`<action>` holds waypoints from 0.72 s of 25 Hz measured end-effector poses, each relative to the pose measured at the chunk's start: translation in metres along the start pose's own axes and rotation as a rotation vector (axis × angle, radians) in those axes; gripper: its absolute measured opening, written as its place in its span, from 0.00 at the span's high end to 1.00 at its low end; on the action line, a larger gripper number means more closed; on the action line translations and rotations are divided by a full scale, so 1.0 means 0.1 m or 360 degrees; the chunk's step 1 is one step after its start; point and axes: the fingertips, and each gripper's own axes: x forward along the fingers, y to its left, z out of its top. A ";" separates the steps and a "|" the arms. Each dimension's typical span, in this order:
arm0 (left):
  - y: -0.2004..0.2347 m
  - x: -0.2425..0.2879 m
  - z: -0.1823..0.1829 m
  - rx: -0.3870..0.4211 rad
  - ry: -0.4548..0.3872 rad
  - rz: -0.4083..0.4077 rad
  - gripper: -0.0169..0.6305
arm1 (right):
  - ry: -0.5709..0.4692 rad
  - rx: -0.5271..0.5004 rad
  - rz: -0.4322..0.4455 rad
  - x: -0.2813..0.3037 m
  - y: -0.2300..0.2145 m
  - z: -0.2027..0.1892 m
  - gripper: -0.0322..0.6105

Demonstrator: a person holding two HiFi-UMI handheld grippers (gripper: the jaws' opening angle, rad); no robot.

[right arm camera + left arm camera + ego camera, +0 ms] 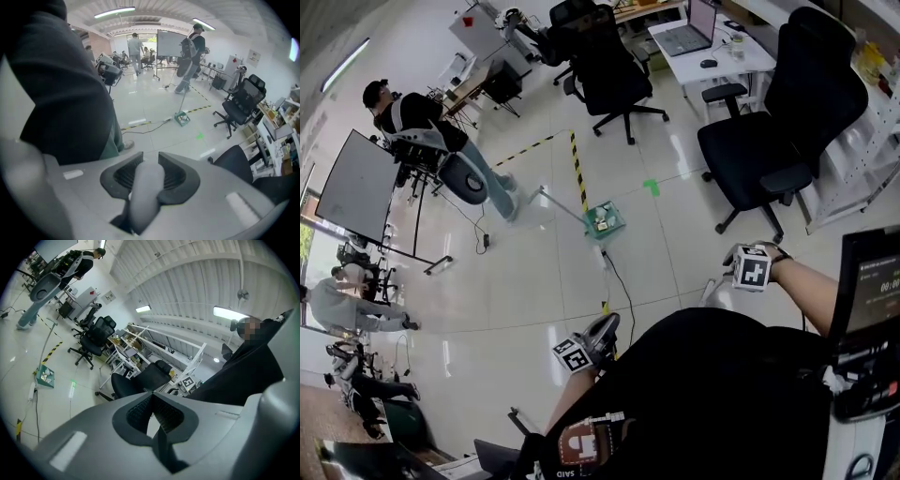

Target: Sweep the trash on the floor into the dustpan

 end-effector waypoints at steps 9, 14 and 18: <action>0.35 -0.43 0.30 -0.0015 0.0025 -0.0097 0.98 | 0.0066 0.0126 -0.0077 0.06 0.10 0.54 0.80; 0.45 -0.58 0.39 -0.0006 0.0033 -0.0138 0.98 | 0.0100 0.0136 -0.0097 0.12 0.15 0.71 0.80; 0.55 -0.72 0.33 -0.0006 0.0034 -0.0158 0.98 | 0.0100 0.0178 -0.0104 0.23 0.21 0.79 0.80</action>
